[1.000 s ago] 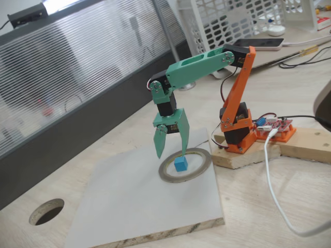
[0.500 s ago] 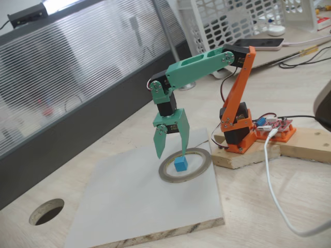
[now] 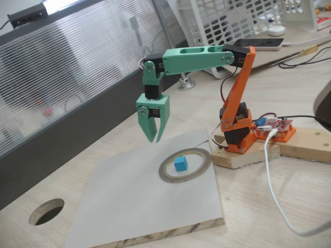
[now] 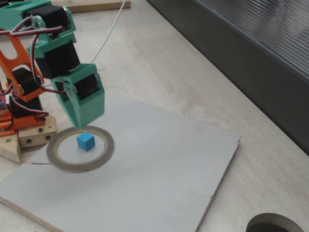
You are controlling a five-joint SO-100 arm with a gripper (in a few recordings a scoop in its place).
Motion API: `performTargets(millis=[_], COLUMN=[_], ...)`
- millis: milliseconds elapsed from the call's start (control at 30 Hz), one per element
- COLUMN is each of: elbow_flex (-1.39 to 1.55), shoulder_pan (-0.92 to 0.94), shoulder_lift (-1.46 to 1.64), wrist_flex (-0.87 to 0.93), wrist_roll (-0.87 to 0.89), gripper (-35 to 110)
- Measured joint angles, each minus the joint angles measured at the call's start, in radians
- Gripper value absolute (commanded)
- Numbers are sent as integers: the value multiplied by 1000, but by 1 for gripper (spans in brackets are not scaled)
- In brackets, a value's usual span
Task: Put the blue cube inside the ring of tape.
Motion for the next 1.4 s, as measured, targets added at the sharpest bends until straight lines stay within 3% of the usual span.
performTargets(millis=[600, 1200, 1400], elbow_flex=[-8, -8, -8], shoulder_pan=[-2, -2, -2], shoulder_lift=[0, -112, -153], wrist_flex=[11, 525, 609], wrist_roll=[0, 0, 0], gripper=[-1, -1, -1])
